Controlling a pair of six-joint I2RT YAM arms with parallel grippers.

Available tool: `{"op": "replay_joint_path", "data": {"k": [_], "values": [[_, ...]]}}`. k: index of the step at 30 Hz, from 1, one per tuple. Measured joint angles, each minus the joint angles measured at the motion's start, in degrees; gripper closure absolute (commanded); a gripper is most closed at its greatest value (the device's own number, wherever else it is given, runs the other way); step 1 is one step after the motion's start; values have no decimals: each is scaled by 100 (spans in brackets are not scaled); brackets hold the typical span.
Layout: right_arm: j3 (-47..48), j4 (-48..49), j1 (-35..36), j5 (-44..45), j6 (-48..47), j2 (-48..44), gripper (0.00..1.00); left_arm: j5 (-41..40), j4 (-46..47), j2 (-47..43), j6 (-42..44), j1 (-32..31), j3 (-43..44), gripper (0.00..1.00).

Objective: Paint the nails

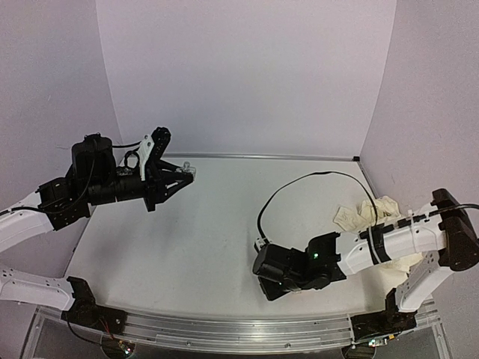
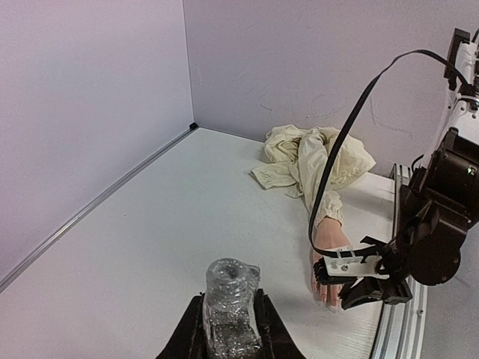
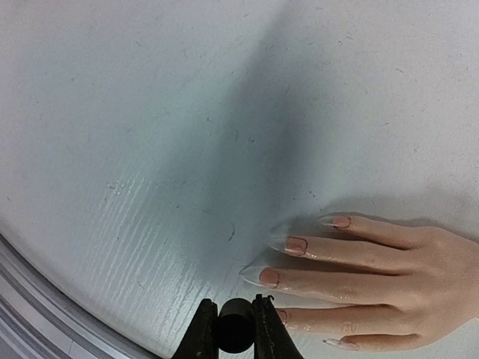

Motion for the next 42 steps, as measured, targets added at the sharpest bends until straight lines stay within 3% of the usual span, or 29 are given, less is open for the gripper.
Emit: {"op": "replay_joint_path", "data": {"k": [7, 42], "values": [[-79, -11, -2, 133, 160, -433, 100, 4, -2, 0, 0, 0, 0, 100], [-44, -354, 0, 192, 188, -76, 100, 31, -2, 0, 0, 0, 0, 100]]}}
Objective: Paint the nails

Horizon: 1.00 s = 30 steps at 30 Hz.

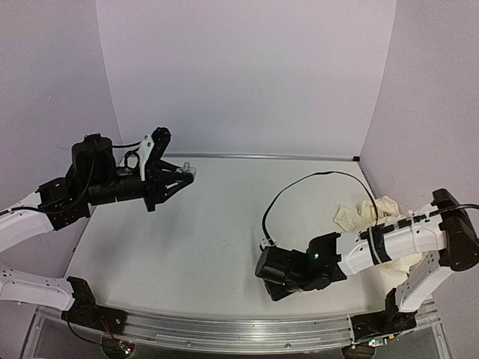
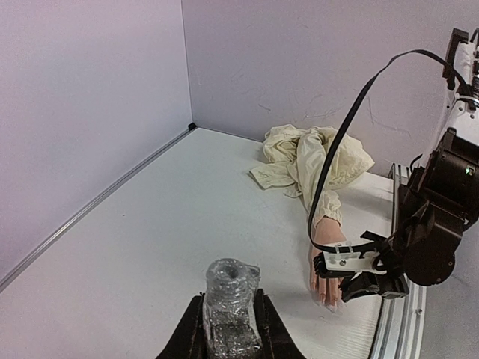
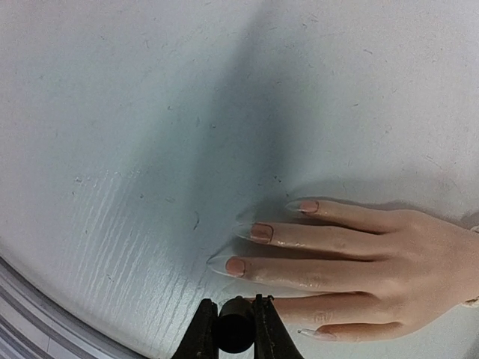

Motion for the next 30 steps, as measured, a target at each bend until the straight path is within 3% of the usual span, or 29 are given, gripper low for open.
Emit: {"op": "replay_joint_path", "data": {"k": [20, 26, 30], "values": [[223, 247, -2, -179, -308, 92, 100, 2, 0, 0, 2, 0, 0, 100], [223, 601, -116, -164, -533, -577, 100, 0, -4, 15, 4, 0, 4, 100], [103, 1228, -592, -210, -785, -1298, 100, 2, -68, 26, 2, 0, 31, 100]]}}
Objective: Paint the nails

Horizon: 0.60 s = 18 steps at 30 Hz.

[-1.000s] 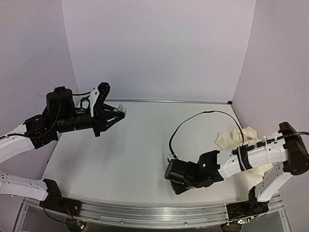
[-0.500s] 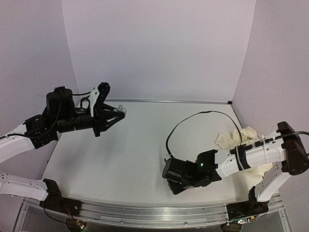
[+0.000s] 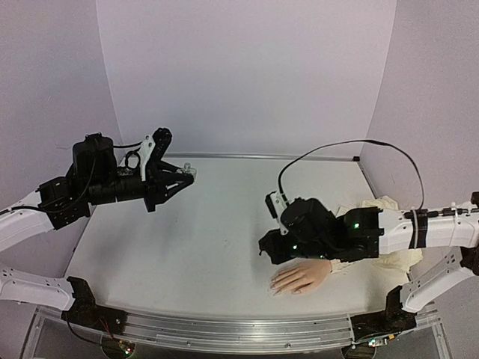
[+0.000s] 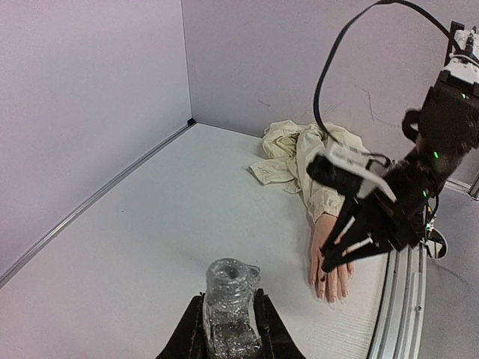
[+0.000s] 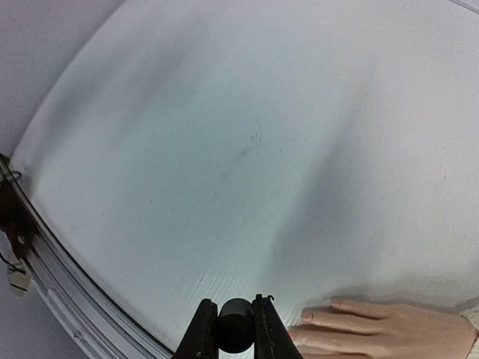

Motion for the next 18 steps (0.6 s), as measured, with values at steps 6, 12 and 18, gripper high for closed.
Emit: {"op": "replay_joint_path", "data": {"k": [6, 12, 18], "values": [[-122, 1049, -1207, -866, -643, -533, 100, 103, -289, 76, 142, 2, 251, 100], [697, 1445, -1668, -1987, -1281, -70, 100, 422, -433, 173, 605, 0, 269, 100], [1248, 1849, -1670, -3084, -1637, 74, 100, 551, -568, 168, 870, 0, -111, 100]]}}
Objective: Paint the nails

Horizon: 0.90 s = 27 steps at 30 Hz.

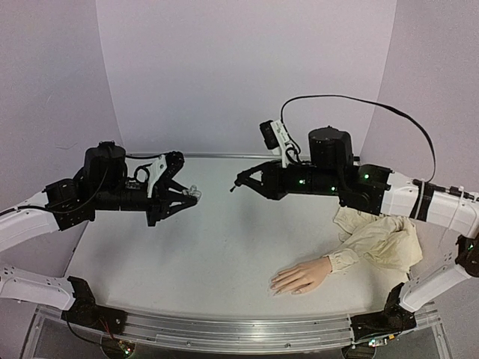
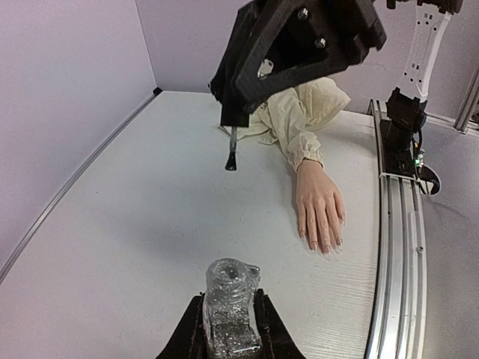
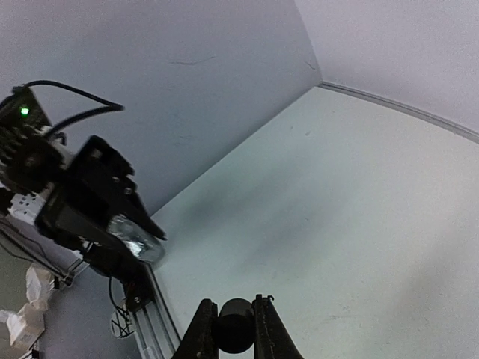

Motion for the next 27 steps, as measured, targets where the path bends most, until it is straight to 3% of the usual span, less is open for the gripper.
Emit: {"op": "replay_joint_path", "data": {"k": [8, 27], "values": [[459, 380, 11, -1156, -146, 444, 100, 197, -28, 184, 101, 0, -55, 100], [883, 503, 98, -1738, -170, 894, 100, 208, -33, 389, 186, 0, -55, 100]]}}
